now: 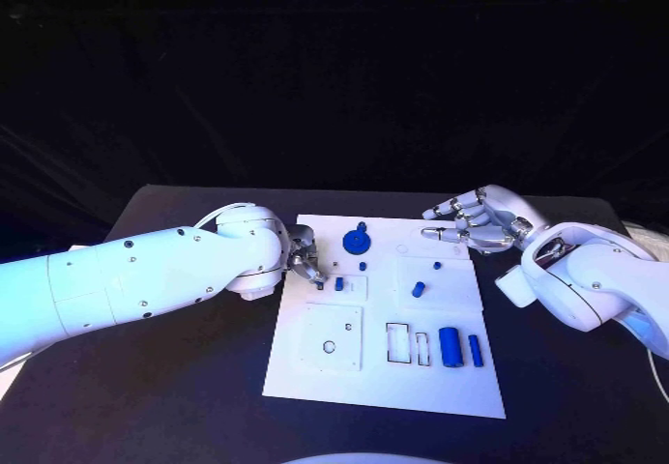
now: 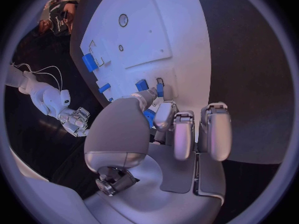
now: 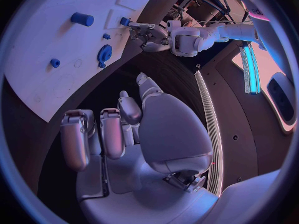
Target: Assemble the parts on the task board
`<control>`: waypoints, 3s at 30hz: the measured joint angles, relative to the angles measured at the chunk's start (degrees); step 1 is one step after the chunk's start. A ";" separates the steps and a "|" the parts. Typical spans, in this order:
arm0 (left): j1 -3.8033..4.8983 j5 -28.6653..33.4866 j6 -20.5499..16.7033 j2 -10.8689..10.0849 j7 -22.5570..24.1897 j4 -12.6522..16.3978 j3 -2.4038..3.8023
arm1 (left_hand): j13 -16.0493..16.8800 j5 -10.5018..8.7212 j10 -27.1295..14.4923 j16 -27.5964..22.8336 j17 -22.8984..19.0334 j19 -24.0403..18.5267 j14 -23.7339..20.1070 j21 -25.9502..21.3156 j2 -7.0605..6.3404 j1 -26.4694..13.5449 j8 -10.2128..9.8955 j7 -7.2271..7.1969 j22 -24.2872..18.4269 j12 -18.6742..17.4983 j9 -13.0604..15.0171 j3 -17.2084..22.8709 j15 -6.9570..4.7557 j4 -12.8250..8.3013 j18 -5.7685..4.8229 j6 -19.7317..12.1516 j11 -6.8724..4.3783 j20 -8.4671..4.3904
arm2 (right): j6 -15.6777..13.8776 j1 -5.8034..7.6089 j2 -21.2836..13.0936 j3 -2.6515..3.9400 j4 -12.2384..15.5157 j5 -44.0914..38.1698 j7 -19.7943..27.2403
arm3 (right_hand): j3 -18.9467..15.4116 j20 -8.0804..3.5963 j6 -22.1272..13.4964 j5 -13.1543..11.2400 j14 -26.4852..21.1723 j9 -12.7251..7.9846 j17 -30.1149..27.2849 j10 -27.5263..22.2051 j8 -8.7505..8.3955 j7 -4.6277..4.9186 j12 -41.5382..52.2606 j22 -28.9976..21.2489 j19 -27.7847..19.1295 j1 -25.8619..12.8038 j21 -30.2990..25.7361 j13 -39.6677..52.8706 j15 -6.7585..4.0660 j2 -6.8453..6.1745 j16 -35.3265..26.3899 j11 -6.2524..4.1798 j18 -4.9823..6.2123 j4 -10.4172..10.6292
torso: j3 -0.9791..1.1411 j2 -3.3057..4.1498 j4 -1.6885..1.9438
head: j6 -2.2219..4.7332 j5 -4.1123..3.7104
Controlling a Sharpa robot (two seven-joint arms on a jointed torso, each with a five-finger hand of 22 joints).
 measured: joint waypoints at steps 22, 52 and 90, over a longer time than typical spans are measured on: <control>0.04 -0.31 3.09 -0.12 -0.03 0.40 0.06 | -0.14 0.20 -0.01 0.00 0.00 0.00 0.00 0.00 -0.10 -0.10 0.02 0.03 -0.01 0.00 0.22 0.24 0.00 0.21 0.00 0.03 0.01 0.00 | 0.12 -0.02 0.05 0.00 -0.05 0.00 0.01 | 0.00 0.00 0.00 0.00 0.00 -0.01 -0.01 0.00 0.00 0.00 0.00 -0.01 0.00 0.00 0.00 0.00 0.00 0.00 0.00 0.00 0.00 0.00 | -0.02 -0.04 0.07 | -0.27 -0.07; -0.36 -0.41 5.14 2.08 -0.40 -2.45 0.64 | -0.08 0.01 0.25 0.00 0.03 0.00 0.00 0.00 -0.37 -1.86 1.20 0.11 -0.02 0.00 0.67 2.75 0.00 -0.40 0.00 0.12 -0.20 0.00 | 0.14 -0.10 0.09 -0.01 0.36 0.01 0.22 | -0.16 0.00 0.00 -0.01 0.00 -0.03 0.03 0.00 0.00 0.00 0.00 0.03 0.00 0.00 0.00 0.01 0.00 0.00 0.00 0.00 0.00 -0.16 | -0.01 -0.03 0.04 | -0.77 -0.31; -0.91 -0.18 4.46 3.00 0.08 -3.37 0.36 | 1.32 1.30 1.55 0.00 0.01 0.21 0.02 0.55 -2.95 -14.26 3.39 -2.20 -0.03 0.68 0.45 2.44 -0.84 1.33 0.00 3.98 -1.34 -0.62 | 0.14 -0.20 -0.08 -0.01 0.40 0.01 0.29 | -0.16 0.00 0.19 -0.01 0.00 0.00 0.01 0.00 0.00 -0.19 0.00 0.00 0.00 0.00 -0.23 -0.14 0.00 0.00 0.00 0.00 0.00 -0.16 | 0.01 -0.05 0.02 | -0.83 -0.44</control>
